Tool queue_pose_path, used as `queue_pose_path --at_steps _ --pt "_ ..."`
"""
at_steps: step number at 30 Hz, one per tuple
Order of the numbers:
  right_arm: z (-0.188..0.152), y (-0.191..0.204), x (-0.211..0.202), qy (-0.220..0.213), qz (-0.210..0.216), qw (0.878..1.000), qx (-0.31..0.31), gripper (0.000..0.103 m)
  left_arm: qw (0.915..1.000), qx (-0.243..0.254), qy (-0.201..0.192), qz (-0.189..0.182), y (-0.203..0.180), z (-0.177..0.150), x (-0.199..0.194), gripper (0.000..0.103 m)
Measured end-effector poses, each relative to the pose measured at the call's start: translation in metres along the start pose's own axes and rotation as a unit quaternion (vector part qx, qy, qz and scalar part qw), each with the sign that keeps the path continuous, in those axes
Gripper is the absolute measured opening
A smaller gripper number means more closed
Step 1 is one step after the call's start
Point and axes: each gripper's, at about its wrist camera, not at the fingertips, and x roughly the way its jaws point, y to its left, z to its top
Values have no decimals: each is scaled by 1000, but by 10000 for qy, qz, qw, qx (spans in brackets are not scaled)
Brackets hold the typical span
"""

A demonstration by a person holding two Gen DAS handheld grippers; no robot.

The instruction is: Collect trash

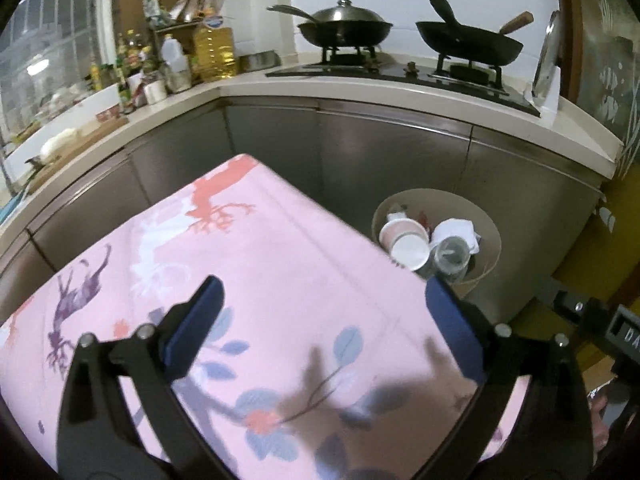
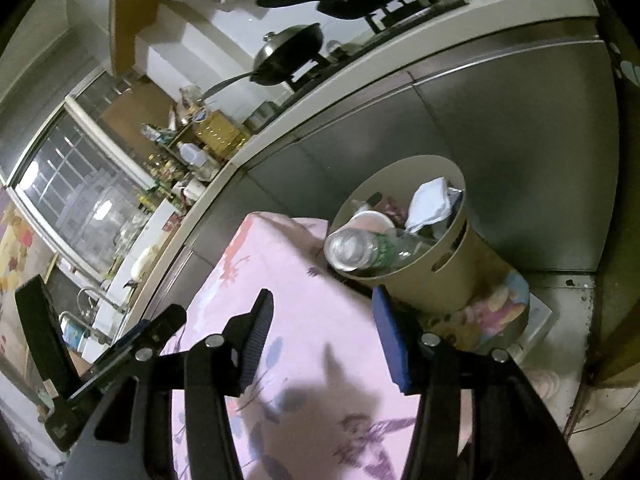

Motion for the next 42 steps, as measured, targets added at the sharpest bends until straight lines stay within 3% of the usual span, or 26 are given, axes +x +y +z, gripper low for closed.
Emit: queue_pose_path --at_steps 19,29,42 --pt "-36 64 -23 61 112 9986 -514 57 9984 -339 -60 446 51 -49 -59 97" --pt "-49 76 -32 18 46 9983 -589 66 9970 -242 -224 702 52 -61 -79 97" --pt "-56 76 -43 -62 104 9984 -547 67 9942 -268 -396 968 50 -67 -97 97"
